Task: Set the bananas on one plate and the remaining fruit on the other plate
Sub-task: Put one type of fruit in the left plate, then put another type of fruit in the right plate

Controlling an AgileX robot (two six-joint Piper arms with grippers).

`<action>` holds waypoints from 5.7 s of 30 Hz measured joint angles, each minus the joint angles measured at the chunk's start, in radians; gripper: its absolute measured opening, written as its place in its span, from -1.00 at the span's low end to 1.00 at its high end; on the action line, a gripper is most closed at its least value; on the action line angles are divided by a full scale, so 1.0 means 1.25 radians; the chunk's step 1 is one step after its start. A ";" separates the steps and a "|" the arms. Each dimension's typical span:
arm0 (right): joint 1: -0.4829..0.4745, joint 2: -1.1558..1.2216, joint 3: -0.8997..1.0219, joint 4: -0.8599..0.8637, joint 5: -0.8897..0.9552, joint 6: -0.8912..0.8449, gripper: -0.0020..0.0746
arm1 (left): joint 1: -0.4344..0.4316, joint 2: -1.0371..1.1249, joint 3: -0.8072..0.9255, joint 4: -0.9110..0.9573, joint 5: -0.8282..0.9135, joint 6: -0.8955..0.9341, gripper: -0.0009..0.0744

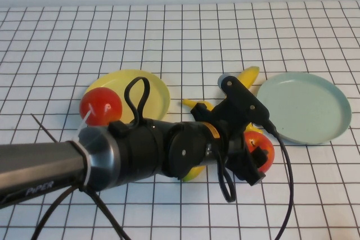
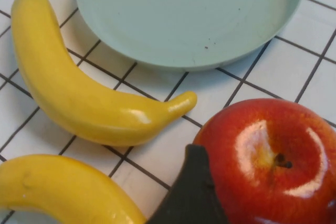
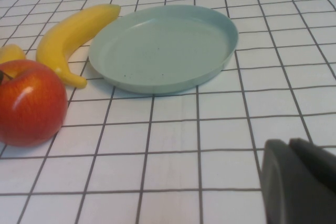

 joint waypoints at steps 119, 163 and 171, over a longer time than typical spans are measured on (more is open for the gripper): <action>0.000 0.000 0.000 0.000 0.000 0.000 -0.99 | 0.354 -0.843 0.432 0.491 0.237 -0.595 -0.97; 0.000 0.000 0.000 0.000 0.000 0.000 -0.99 | 0.616 -1.431 0.886 0.309 0.267 -0.606 -0.98; 0.000 0.000 0.000 0.000 0.000 0.000 -0.99 | 0.616 -1.431 0.886 0.307 0.269 -0.606 -0.98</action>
